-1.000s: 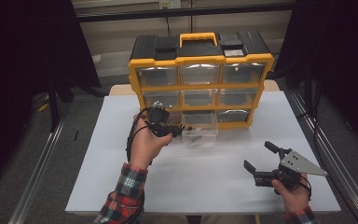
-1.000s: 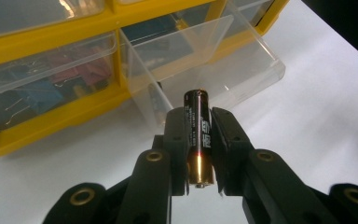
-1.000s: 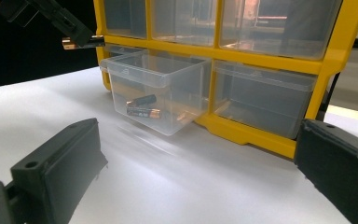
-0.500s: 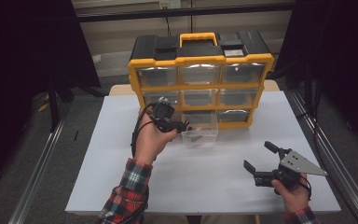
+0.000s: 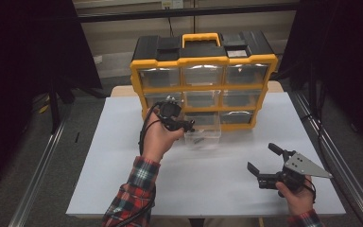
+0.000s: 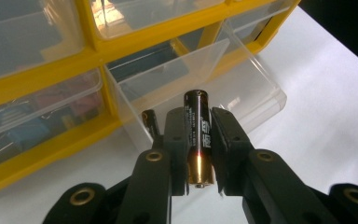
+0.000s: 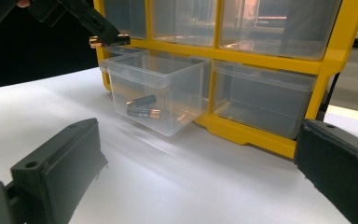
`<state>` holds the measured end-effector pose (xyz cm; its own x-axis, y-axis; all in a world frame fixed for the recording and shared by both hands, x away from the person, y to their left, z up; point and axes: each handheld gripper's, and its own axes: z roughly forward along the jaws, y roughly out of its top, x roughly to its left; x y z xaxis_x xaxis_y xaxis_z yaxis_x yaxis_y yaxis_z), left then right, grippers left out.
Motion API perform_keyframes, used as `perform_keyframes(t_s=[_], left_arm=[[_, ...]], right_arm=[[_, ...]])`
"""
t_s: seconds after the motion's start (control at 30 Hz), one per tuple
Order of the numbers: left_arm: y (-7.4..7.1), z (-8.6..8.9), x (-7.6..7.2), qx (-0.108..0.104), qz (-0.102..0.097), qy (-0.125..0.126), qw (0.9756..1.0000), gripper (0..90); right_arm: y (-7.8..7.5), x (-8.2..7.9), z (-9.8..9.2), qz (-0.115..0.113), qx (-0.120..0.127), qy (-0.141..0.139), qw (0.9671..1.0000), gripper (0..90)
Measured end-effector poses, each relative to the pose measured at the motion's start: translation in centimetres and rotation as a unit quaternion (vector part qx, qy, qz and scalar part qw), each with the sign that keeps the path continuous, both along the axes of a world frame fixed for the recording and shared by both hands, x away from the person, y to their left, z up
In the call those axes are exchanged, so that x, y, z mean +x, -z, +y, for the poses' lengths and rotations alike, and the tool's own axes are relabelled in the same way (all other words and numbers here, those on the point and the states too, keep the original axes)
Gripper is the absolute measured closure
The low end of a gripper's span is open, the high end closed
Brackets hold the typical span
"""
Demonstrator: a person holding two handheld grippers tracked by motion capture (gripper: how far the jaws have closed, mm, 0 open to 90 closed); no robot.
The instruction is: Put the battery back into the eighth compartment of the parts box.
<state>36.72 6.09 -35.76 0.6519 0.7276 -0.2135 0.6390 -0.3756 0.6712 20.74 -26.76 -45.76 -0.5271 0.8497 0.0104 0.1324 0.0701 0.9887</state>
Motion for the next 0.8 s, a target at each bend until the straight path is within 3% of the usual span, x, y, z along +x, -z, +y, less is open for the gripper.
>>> perform_keyframes(t_s=[0.17,0.23,0.8], left_arm=[[0.3,-0.4,0.4,-0.007,-0.002,-0.007,0.9999,77.2],[0.3,-0.5,0.5,0.002,-0.007,-0.005,1.0000,77.1],[1.0,-1.6,1.4,-0.002,-0.020,-0.009,0.9997,77.1]], right_arm=[[0.0,0.0,-0.1,0.000,0.000,0.000,1.0000,0.4],[0.0,0.0,-0.1,0.001,0.000,0.002,1.0000,0.4],[0.0,0.0,-0.1,0.000,0.000,0.000,1.0000,0.4]])
